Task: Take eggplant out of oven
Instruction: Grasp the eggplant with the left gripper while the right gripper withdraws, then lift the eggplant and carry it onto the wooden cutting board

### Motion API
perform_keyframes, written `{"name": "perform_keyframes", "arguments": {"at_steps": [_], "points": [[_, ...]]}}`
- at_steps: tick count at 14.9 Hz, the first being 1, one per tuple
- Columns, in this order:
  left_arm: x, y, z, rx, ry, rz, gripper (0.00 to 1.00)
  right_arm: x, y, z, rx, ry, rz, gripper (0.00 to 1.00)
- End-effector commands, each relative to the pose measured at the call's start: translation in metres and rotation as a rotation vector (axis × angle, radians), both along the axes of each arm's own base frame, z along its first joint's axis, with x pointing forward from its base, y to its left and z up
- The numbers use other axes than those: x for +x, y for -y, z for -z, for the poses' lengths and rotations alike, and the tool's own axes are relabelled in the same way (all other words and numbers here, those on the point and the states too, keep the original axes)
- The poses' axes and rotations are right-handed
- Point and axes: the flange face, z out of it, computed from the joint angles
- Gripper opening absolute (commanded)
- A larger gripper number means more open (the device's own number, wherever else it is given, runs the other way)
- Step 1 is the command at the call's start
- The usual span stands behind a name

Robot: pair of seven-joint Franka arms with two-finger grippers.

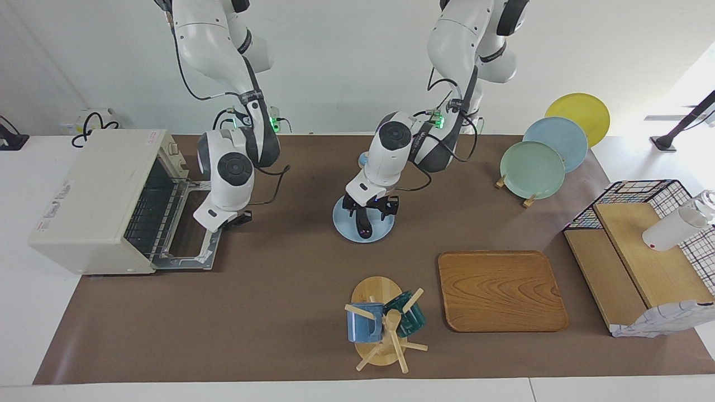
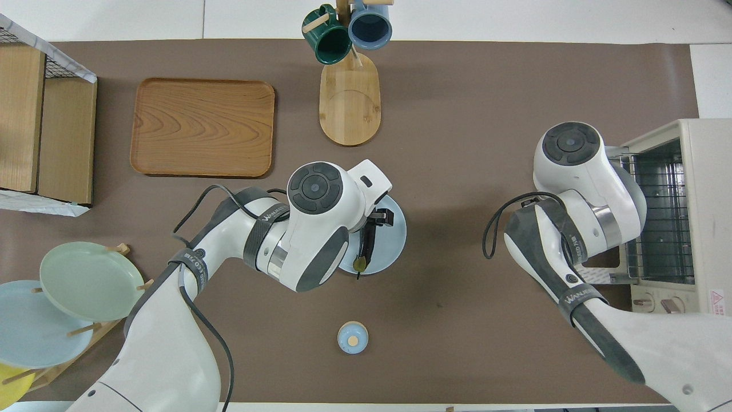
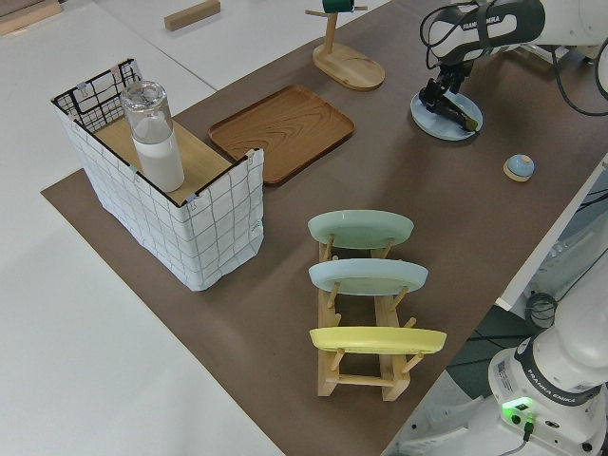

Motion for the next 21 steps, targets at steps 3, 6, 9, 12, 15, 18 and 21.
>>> {"name": "perform_keyframes", "arguments": {"at_steps": [3,6,9,12,15,18,21], "points": [[-0.015,0.005,0.013,-0.008,0.027,0.009,1.0,-0.002,0.086,-0.086,-0.014,-0.01,-0.013,0.01],[-0.016,0.004,0.014,-0.009,0.03,0.01,0.99,-0.013,0.129,-0.106,0.045,-0.034,0.0,0.02],[-0.017,0.005,0.015,-0.007,0.027,0.01,0.77,-0.022,0.145,-0.128,0.074,-0.041,0.021,0.02],[-0.019,0.006,0.014,-0.004,0.022,0.013,0.33,-0.013,0.14,-0.18,0.169,-0.028,0.102,0.07],[-0.017,0.004,0.014,0.003,0.012,0.008,0.0,-0.01,0.129,-0.225,0.216,0.012,0.109,0.19],[-0.007,-0.015,-0.02,0.015,-0.007,-0.013,0.0,-0.008,0.111,-0.26,0.294,0.04,0.139,0.24],[0.032,-0.063,-0.084,0.019,-0.028,-0.079,0.0,-0.005,0.1,-0.259,0.327,0.051,0.197,0.24]]}}
